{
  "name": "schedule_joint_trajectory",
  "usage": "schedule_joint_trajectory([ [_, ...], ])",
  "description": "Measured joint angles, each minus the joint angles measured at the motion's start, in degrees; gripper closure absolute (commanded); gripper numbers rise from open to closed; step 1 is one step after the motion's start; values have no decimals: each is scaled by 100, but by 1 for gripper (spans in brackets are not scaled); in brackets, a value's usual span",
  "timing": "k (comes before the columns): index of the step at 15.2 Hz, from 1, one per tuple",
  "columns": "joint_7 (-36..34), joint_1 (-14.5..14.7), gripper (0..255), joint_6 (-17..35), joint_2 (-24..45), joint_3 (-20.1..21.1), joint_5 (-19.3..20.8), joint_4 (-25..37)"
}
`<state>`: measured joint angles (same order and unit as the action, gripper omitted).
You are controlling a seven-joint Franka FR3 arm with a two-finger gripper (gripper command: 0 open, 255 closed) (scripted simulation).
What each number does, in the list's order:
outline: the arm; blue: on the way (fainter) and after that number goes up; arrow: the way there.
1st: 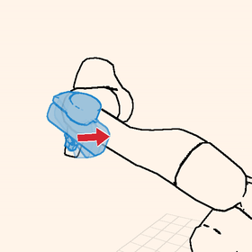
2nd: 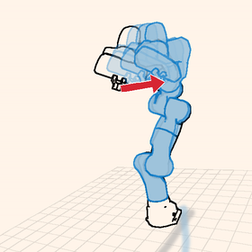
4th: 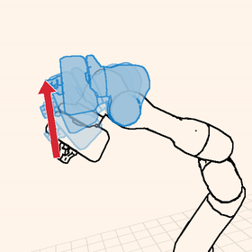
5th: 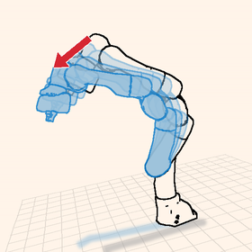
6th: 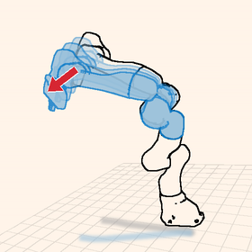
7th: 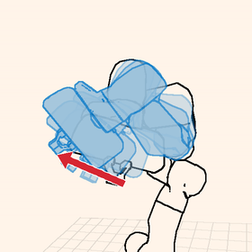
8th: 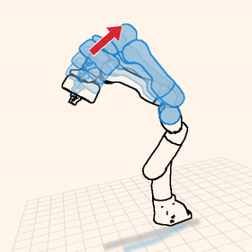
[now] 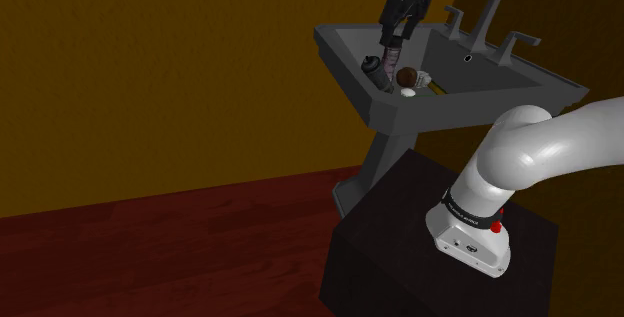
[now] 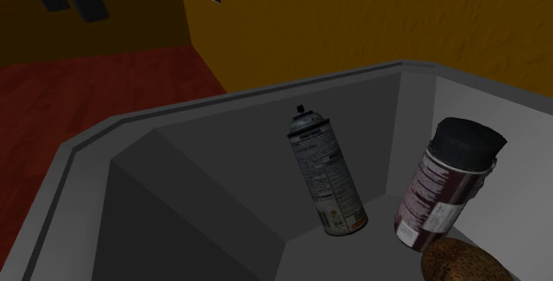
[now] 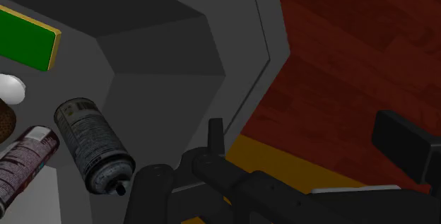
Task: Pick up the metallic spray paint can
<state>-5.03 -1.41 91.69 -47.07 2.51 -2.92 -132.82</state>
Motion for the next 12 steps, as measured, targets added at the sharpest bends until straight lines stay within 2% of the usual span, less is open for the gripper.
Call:
schedule_joint_trajectory([
  [2,30,-25,0,125,-3,-11,57,-76],
  [4,77,-95,0,581,-91,-11,223,-416],
  [12,193,-592,0,2979,4,-112,1110,-1636],
])
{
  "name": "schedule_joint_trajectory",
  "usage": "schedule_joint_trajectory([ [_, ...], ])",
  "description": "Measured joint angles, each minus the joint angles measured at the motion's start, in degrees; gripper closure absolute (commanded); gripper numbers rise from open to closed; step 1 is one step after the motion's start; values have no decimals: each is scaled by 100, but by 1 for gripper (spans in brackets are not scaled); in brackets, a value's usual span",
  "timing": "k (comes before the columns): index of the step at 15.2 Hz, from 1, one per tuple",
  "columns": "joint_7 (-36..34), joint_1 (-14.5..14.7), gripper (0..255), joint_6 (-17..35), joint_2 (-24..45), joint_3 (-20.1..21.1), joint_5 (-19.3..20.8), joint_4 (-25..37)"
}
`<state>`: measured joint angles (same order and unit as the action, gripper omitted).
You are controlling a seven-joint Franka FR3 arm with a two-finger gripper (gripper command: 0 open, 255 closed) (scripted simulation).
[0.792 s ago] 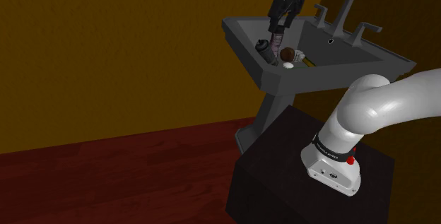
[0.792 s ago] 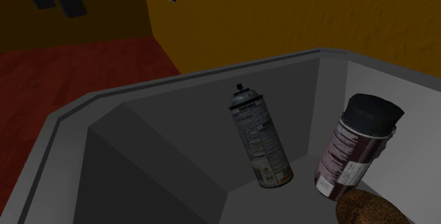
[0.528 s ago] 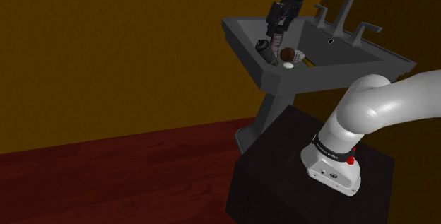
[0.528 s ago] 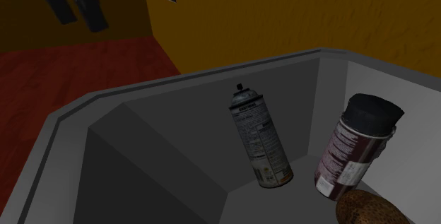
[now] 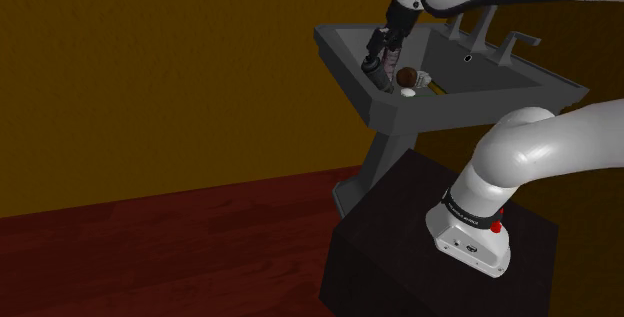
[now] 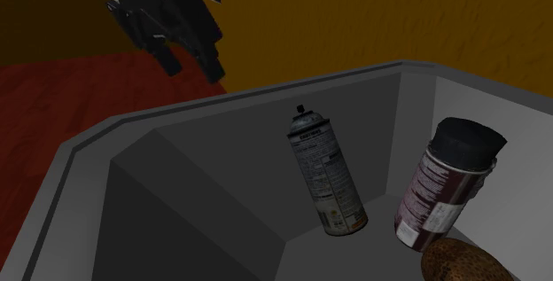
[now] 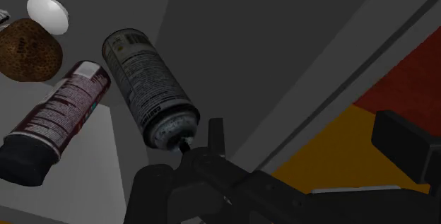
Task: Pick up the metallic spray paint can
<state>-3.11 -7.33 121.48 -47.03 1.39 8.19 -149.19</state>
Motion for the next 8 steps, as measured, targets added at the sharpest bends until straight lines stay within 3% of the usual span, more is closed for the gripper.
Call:
schedule_joint_trajectory([
  [8,-227,-941,0,2701,980,-66,1146,-475],
])
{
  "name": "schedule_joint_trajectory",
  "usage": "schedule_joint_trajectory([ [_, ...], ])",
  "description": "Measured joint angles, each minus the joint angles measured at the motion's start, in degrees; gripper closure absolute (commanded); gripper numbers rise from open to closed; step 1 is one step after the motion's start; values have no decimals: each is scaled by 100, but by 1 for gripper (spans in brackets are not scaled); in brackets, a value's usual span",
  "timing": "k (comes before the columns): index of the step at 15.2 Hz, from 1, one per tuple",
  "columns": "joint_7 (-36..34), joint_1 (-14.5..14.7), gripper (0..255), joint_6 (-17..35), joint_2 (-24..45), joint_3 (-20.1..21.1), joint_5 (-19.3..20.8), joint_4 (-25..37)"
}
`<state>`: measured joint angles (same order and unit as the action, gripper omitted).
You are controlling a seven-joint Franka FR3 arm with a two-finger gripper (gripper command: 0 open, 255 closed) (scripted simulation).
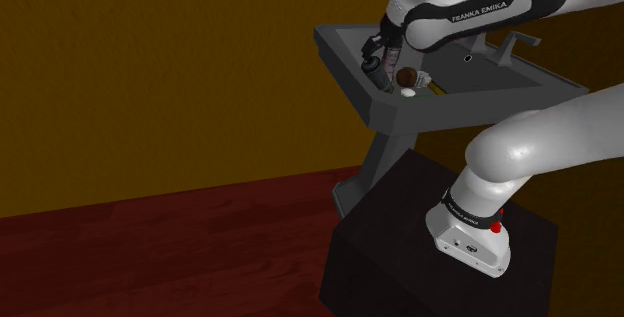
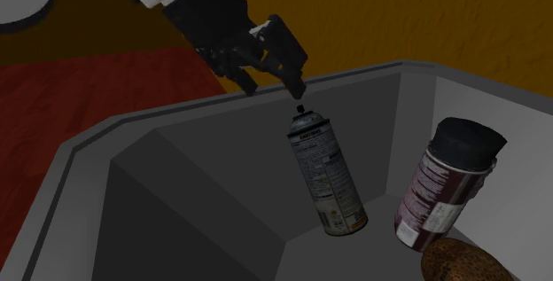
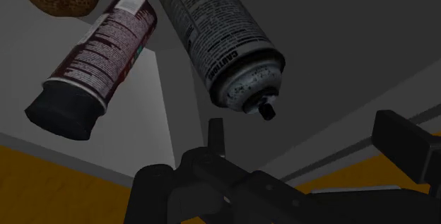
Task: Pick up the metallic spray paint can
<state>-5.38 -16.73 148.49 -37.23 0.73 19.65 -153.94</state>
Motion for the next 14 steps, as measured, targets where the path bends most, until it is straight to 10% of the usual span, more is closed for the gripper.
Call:
schedule_joint_trajectory([
  [4,-410,-754,0,1296,610,218,723,-42],
  [12,-998,-1462,0,2166,1088,704,1319,-236],
  [13,-1015,-1497,255,2205,1113,719,1345,-243],
  [14,-1022,-1512,255,2226,1120,725,1357,-242],
])
